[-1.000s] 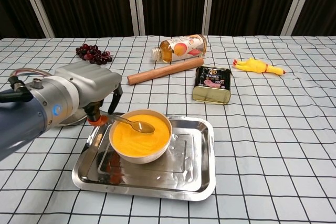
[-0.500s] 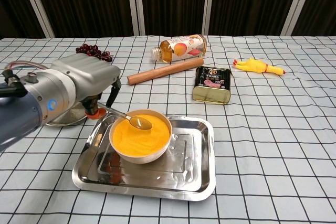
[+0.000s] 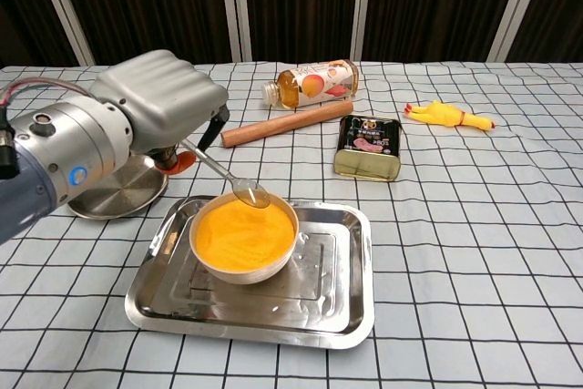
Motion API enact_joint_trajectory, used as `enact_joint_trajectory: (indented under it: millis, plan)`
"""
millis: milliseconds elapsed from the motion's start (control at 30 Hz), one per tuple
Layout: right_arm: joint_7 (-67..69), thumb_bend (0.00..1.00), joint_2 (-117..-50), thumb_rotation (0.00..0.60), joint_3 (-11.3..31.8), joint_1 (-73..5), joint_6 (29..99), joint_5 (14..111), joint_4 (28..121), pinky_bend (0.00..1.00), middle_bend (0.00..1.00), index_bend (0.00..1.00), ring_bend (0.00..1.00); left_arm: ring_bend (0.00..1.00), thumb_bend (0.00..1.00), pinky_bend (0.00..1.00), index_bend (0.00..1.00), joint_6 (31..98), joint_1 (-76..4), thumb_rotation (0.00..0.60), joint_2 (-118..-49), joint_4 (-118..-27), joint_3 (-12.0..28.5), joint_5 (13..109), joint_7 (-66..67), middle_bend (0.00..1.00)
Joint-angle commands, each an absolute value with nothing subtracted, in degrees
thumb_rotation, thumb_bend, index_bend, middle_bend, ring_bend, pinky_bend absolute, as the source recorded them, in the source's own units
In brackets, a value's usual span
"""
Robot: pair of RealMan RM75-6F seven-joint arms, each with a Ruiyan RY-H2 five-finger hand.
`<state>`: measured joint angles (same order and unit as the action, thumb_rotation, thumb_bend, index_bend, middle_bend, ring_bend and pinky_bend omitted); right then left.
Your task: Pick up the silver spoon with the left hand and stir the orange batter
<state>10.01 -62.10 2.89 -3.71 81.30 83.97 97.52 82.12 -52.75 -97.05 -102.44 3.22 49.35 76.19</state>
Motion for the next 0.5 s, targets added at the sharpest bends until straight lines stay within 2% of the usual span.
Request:
enact_joint_trajectory:
  millis: [33,300,500]
  plan:
    - [10.0,0.34,-62.1,0.600,2.9,-3.7,81.3,84.0,97.5,0.00,0.00,0.00,0.00,1.00,0.57,1.00,0.77,79.9,-53.9,0.600,-94.8,-100.1,-1.0,56.1,76.9,1.00]
    - [10.1,0.34,-62.1,0.600,2.9,-3.7,81.3,83.9,97.7,0.00,0.00,0.00,0.00,1.00,0.57,1.00,0.78,72.9,-57.7,0.600,-90.5,-94.4,-8.7,69.3,80.8,1.00]
    - [10.4,0.34,-62.0,0.600,2.9,-3.7,81.2,83.8,97.7,0.00,0.00,0.00,0.00,1.00,0.57,1.00,0.78,70.1,-58.7,0.600,-89.6,-92.4,-9.1,71.9,82.0,1.00]
